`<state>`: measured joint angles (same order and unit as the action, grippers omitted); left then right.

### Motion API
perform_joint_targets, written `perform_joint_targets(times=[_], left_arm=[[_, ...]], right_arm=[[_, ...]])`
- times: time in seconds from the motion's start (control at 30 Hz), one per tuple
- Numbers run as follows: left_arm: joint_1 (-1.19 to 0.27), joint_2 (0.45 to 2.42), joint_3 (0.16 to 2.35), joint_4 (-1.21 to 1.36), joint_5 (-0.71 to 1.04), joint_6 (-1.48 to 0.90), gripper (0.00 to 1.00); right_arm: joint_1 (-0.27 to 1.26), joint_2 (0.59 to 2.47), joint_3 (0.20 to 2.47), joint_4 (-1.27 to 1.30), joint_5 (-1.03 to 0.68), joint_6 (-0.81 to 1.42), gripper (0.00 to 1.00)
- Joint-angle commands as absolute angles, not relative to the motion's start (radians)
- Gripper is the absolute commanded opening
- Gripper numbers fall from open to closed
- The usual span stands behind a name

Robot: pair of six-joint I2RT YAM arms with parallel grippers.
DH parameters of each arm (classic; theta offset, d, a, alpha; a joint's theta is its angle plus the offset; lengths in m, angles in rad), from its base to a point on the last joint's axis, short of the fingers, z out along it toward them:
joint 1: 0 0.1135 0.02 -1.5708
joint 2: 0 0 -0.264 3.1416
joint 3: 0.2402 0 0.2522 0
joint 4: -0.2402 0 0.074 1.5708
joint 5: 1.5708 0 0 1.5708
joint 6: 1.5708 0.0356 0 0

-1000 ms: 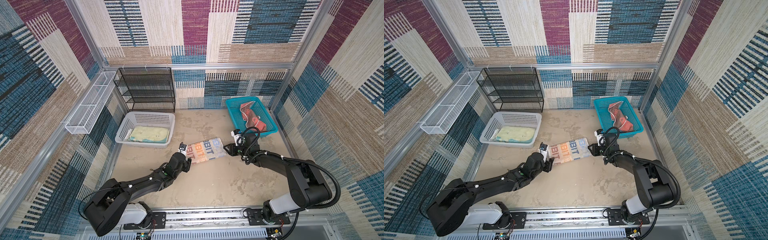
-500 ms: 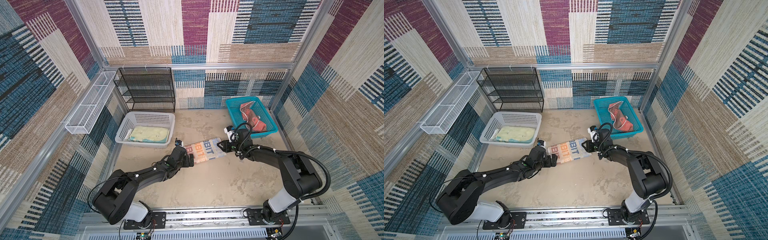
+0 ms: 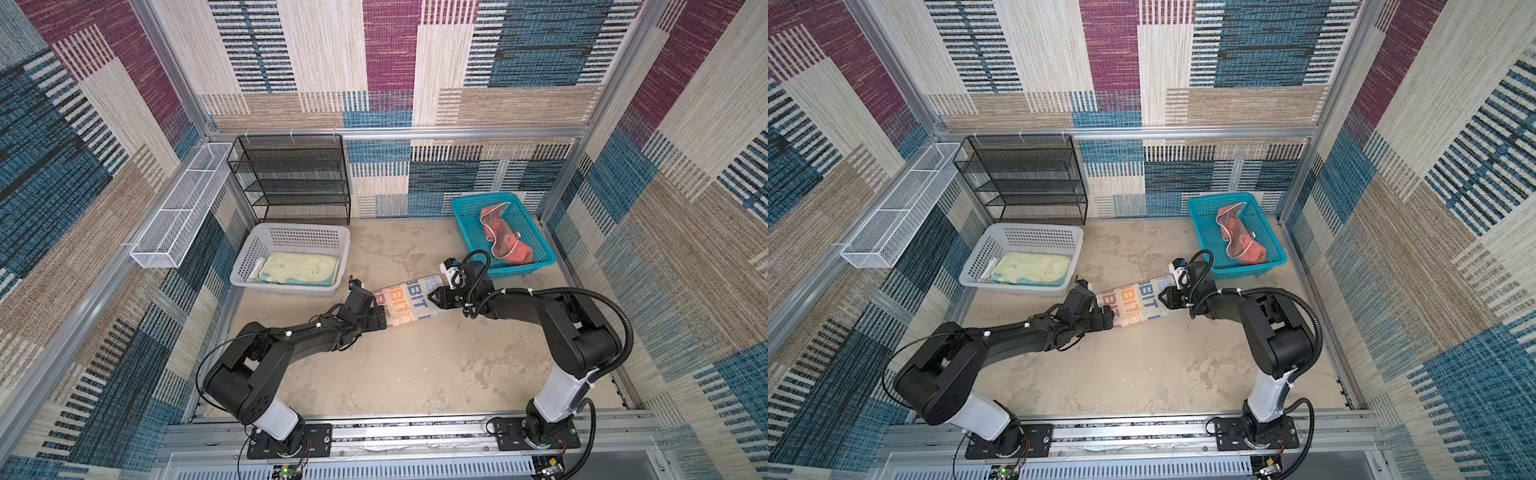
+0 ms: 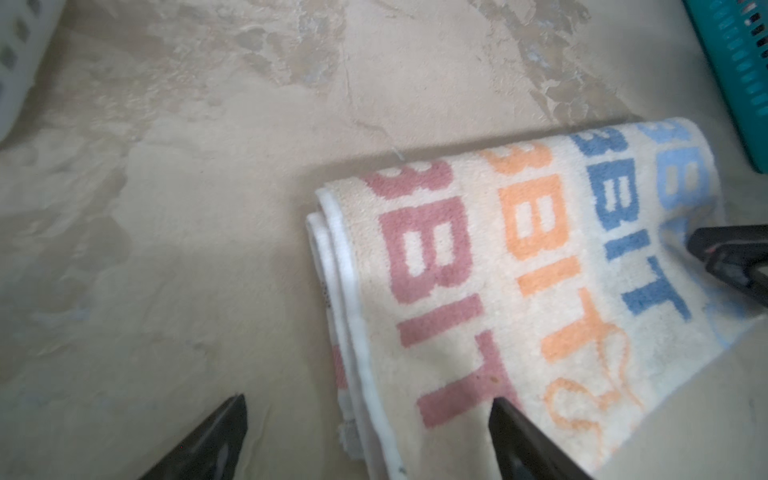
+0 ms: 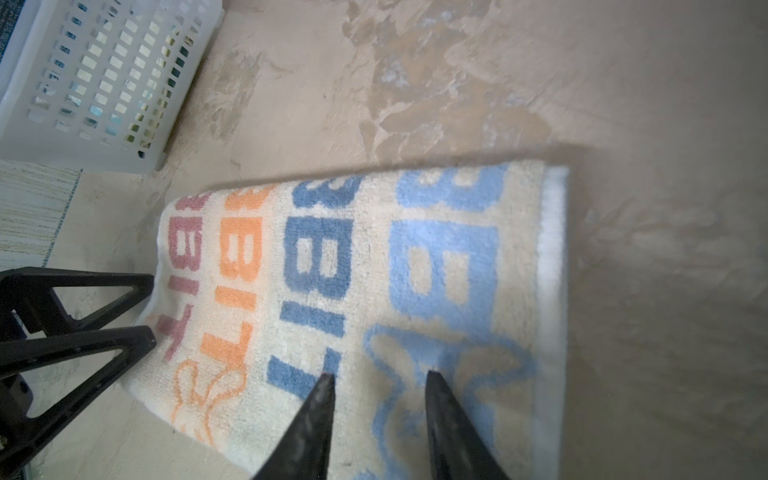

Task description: Fold and stack the towels

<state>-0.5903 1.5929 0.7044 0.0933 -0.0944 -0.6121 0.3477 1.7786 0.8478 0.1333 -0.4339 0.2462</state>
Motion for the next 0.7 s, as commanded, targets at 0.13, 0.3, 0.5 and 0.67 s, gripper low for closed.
perform_joint_targets(times=[0.13, 0.3, 0.5, 0.67], left_arm=[[-0.590, 1.707, 0.720, 0.156, 0.063, -0.616, 0.90], [-0.590, 1.763, 0.729, 0.200, 0.090, -0.626, 0.74], [-0.590, 1.802, 0.752, 0.230, 0.095, -0.632, 0.29], [-0.591, 1.833, 0.821, 0.162, 0.084, -0.616, 0.00]], right_arm=[[0.352, 1.795, 0.813, 0.192, -0.438, 0.280, 0.39], [0.351, 1.787, 0.799, 0.197, -0.435, 0.277, 0.39], [0.353, 1.793, 0.794, 0.210, -0.447, 0.278, 0.39], [0.354, 1.789, 0.791, 0.216, -0.451, 0.276, 0.39]])
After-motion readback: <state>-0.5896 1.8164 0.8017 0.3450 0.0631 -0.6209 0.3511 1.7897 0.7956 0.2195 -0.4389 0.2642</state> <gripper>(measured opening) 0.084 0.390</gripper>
